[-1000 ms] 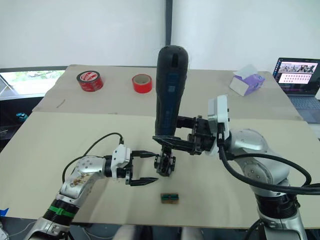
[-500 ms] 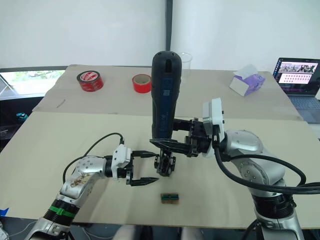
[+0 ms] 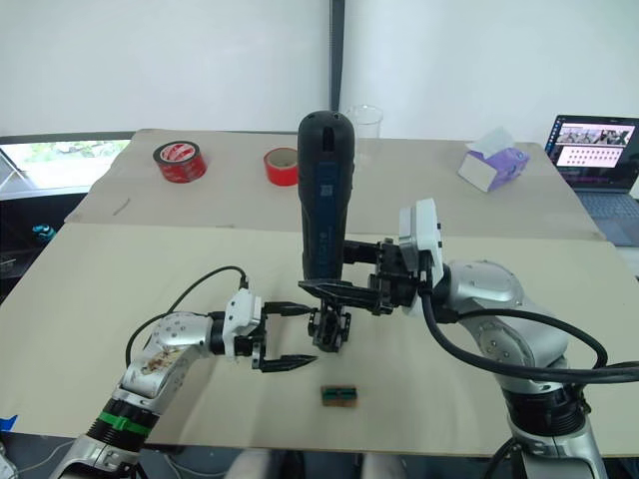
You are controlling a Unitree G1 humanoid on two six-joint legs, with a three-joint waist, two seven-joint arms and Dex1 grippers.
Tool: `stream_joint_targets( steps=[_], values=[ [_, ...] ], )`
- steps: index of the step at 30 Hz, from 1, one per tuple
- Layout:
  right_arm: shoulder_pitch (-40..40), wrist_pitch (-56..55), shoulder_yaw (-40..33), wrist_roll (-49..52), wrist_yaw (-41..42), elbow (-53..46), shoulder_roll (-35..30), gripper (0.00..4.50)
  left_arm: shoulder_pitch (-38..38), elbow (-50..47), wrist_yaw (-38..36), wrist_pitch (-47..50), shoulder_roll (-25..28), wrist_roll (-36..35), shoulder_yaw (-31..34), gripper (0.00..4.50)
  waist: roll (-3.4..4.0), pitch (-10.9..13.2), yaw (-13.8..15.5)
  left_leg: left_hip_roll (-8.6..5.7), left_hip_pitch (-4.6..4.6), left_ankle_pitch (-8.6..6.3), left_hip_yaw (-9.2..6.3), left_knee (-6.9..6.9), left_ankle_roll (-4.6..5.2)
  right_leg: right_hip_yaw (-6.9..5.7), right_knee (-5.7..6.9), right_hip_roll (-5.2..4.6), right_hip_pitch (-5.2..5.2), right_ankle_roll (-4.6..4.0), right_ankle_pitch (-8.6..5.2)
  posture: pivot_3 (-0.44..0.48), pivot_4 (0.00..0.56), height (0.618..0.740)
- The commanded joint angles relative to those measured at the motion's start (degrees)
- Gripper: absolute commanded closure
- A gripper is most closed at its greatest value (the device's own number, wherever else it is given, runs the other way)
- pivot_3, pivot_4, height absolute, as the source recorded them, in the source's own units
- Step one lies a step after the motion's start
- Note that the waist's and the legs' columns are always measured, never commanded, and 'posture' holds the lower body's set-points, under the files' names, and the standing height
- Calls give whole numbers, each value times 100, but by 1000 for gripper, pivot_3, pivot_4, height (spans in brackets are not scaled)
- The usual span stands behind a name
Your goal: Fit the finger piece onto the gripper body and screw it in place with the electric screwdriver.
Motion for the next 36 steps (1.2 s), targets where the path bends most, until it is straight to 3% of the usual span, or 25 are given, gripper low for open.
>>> stream_joint_targets(
  steps=[1, 36],
  values=[
    [-181, -46, -142, 129, 8, -170, 13, 2567, 16, -216, 14, -4, 7, -13, -32, 0, 0, 0, 0, 0, 0, 0, 0, 0, 0, 0, 0, 0, 0, 0, 0, 0, 150, 740],
    [-113, -6, -34, -26, 51, -122, -18, 2567, 41, -369, 84, 142, 0, -19, -58, 0, 0, 0, 0, 0, -1, 0, 0, 0, 0, -1, 0, 0, 0, 0, 0, 0, 150, 740]
  ],
)
